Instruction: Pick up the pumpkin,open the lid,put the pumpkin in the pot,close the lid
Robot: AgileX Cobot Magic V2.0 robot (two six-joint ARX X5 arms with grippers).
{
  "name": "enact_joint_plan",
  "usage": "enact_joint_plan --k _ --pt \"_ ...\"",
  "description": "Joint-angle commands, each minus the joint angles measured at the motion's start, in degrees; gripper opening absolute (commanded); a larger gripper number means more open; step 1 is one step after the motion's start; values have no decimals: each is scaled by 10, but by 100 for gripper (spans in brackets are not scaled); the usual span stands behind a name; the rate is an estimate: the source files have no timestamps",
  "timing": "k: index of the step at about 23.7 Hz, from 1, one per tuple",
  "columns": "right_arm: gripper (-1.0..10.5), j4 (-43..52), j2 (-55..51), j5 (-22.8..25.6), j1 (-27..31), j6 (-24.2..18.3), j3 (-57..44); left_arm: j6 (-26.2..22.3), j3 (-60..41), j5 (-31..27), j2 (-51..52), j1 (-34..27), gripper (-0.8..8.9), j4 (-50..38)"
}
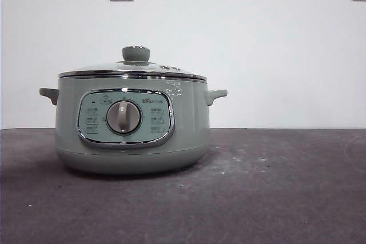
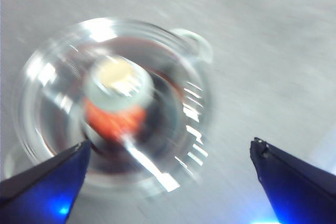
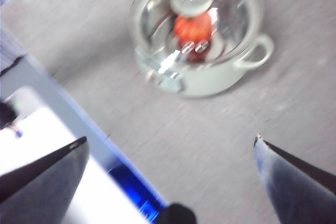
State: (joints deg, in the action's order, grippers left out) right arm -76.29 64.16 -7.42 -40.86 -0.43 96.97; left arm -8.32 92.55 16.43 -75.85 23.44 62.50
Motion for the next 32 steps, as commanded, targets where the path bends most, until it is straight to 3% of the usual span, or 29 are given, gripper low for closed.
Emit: enact_joint_plan --k 1,3,4,5,32 --pt "479 -18 0 -18 -1 3 0 3 38 20 17 3 459 74" --pt "308 -22 0 -48 -1 3 0 1 55 20 38 3 110 99" --pt "134 -23 0 -72 -1 -2 0 -4 58 21 51 3 -19 105" --pt "-30 -23 0 -91 -1 -14 0 -7 58 20 60 3 -8 111" --pt "0 -20 -37 -88 -1 -20 0 -7 58 20 70 5 -4 121"
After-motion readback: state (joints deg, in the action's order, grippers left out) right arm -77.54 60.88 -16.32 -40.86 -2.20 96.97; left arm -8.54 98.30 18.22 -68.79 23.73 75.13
